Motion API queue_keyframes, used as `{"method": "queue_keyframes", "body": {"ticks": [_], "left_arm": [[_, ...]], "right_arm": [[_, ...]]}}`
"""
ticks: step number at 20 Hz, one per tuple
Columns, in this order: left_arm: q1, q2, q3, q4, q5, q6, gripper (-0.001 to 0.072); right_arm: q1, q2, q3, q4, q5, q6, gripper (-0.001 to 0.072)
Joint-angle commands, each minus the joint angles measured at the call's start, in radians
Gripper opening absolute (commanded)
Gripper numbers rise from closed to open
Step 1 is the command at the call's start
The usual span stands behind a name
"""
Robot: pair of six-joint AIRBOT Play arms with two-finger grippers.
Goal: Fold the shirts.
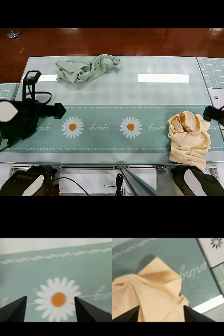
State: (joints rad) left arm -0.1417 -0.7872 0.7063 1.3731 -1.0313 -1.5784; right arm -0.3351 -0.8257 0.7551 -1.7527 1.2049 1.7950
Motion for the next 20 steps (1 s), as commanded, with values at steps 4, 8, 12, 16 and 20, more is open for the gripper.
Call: {"method": "queue_keyframes", "body": {"ticks": [4,8,12,16,20], "left_arm": [[0.005,0.077,-0.166,-0.293,0.089,-0.001,0.0702],[0.005,0.070,-0.166,-0.293,0.087,-0.001,0.0702],[0.006,0.070,-0.130,-0.291,0.070,0.052,0.0702],[0.006,0.070,-0.037,-0.289,0.029,0.072,0.0701],[0.023,0.074,0.078,-0.227,-0.121,0.138,0.0701]], "right_arm": [[-0.123,-0.066,-0.236,0.231,-0.094,-0.118,0.0629],[-0.123,-0.143,-0.203,0.463,-0.109,-0.322,0.0039],[-0.123,-0.037,0.053,0.746,-0.106,-0.428,0.0035],[-0.123,0.084,0.392,0.846,-0.097,-0.447,0.0034],[-0.123,0.150,0.694,0.909,-0.036,-0.506,0.0034]]}}
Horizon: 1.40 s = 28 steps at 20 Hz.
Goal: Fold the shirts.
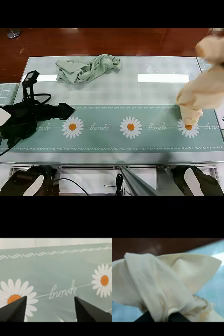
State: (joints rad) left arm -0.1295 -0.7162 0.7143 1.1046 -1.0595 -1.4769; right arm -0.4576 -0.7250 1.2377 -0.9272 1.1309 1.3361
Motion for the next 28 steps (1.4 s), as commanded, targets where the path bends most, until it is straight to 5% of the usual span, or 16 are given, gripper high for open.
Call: {"method": "queue_keyframes", "body": {"ticks": [1,6,11,17,22,28], "left_arm": [[0.023,0.005,0.085,0.043,-0.095,0.034,0.0701],[0.036,0.005,0.095,0.030,-0.045,-0.002,0.0701],[0.035,-0.006,0.095,0.024,0.025,-0.002,0.0701],[0.036,-0.025,0.095,0.022,0.037,-0.001,0.0701],[0.038,-0.026,0.095,0.071,0.070,0.000,0.0701],[0.038,-0.026,0.095,0.104,0.073,-0.001,0.0701]], "right_arm": [[0.000,0.050,0.274,0.109,0.062,-0.048,0.0034],[0.000,0.049,0.389,0.352,0.121,-0.131,0.0033],[0.180,-0.005,0.389,0.367,0.160,-0.124,0.0034],[0.751,-0.246,0.377,0.172,0.164,-0.039,0.0034],[1.122,-0.486,0.203,-0.147,0.110,0.084,0.0034],[1.239,-0.765,0.054,-0.008,-0.137,0.109,0.0035]]}}
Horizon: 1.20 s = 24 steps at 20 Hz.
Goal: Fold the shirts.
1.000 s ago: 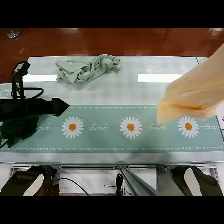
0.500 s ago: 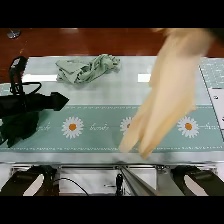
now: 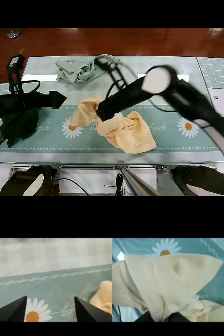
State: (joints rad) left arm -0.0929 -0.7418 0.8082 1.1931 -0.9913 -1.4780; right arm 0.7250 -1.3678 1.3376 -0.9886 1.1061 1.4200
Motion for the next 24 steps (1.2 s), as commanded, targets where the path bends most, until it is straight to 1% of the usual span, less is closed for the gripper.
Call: {"method": "queue_keyframes", "body": {"ticks": [1,2,3,4,5,6,8,10,12,13,14,15,16,17,18,19,21,22,24], "left_arm": [[0.001,0.000,0.001,0.015,0.005,0.000,0.0701],[0.001,0.000,0.001,0.016,0.008,0.001,0.0701],[0.001,-0.001,0.001,0.016,0.018,0.001,0.0701],[0.001,-0.002,0.000,0.016,0.031,0.000,0.0701],[-0.001,-0.002,0.000,0.015,0.039,0.000,0.0701],[-0.001,-0.002,0.000,0.015,0.039,0.000,0.0701],[-0.001,-0.002,0.000,0.011,-0.006,0.000,0.0701],[-0.001,-0.003,0.000,0.012,-0.118,-0.001,0.0701],[-0.001,-0.012,-0.006,0.028,-0.232,0.000,0.0701],[0.001,-0.019,-0.030,0.052,-0.235,-0.008,0.0701],[0.013,-0.035,-0.071,0.059,-0.236,-0.055,0.0701],[0.023,-0.057,-0.118,0.035,-0.249,-0.071,0.0701],[0.031,-0.082,-0.175,0.000,-0.254,-0.055,0.0701],[0.037,-0.103,-0.222,-0.017,-0.258,-0.013,0.0701],[0.051,-0.119,-0.256,0.009,-0.260,0.000,0.0701],[0.080,-0.126,-0.277,0.042,-0.258,0.000,0.0701],[0.177,-0.126,-0.291,0.040,-0.254,0.002,0.0701],[0.223,-0.126,-0.296,0.005,-0.255,0.018,0.0701],[0.290,-0.126,-0.323,-0.163,-0.254,0.118,0.0701]], "right_arm": [[0.057,-0.149,-0.046,0.101,-0.136,0.006,0.0035],[0.057,-0.168,-0.045,0.131,-0.143,-0.019,0.0035],[0.055,-0.179,-0.045,0.134,-0.138,-0.021,0.0043],[0.051,-0.182,-0.045,0.134,-0.138,-0.022,0.0267],[0.048,-0.180,-0.043,0.133,-0.128,-0.035,0.0636],[0.027,-0.180,-0.027,0.125,-0.091,-0.045,0.0620],[-0.063,-0.157,0.003,0.105,-0.003,-0.040,0.0620],[-0.218,-0.082,0.005,0.073,0.078,-0.029,0.0619],[-0.399,0.020,-0.005,-0.022,0.147,0.002,0.0619],[-0.497,0.085,-0.036,-0.069,0.150,0.011,0.0619],[-0.589,0.146,-0.084,-0.095,0.149,0.016,0.0619],[-0.692,0.215,-0.158,-0.104,0.146,0.015,0.0619],[-0.782,0.280,-0.244,-0.108,0.139,0.010,0.0619],[-0.876,0.352,-0.350,-0.108,0.127,-0.001,0.0619],[-0.962,0.422,-0.458,-0.105,0.119,-0.018,0.0619],[-1.034,0.481,-0.549,-0.101,0.116,-0.037,0.0618],[-1.150,0.575,-0.706,-0.062,0.106,-0.078,0.0619],[-1.186,0.602,-0.766,-0.035,0.098,-0.098,0.0619],[-1.209,0.617,-0.855,0.019,0.089,-0.117,0.0618]]}}
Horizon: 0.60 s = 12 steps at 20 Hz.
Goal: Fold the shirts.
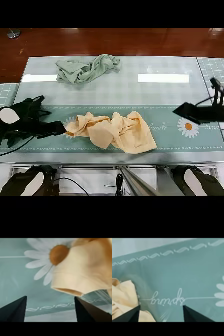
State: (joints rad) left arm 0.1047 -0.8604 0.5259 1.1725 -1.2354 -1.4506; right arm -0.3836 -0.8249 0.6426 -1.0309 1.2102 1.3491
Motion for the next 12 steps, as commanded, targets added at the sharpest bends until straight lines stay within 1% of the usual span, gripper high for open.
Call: {"method": "queue_keyframes", "body": {"ticks": [1,3,5,6,8,12], "left_arm": [[0.107,-0.008,-0.060,-0.221,0.004,0.138,0.0701],[0.107,-0.009,-0.103,-0.317,0.097,0.193,0.0701],[0.107,-0.034,-0.117,-0.347,0.172,0.213,0.0701],[0.107,-0.058,-0.117,-0.357,0.187,0.219,0.0701],[0.106,-0.120,-0.117,-0.401,0.190,0.264,0.0701],[0.079,-0.220,-0.116,-0.542,0.190,0.363,0.0700]], "right_arm": [[-0.099,0.075,-0.193,0.099,-0.027,-0.062,0.0618],[-0.100,0.074,-0.236,0.157,-0.043,-0.081,0.0618],[-0.099,0.075,-0.251,0.172,-0.039,-0.089,0.0618],[-0.099,0.074,-0.251,0.169,-0.033,-0.093,0.0618],[-0.098,0.074,-0.251,0.169,-0.022,-0.095,0.0618],[-0.096,0.074,-0.277,0.166,0.006,-0.099,0.0618]]}}
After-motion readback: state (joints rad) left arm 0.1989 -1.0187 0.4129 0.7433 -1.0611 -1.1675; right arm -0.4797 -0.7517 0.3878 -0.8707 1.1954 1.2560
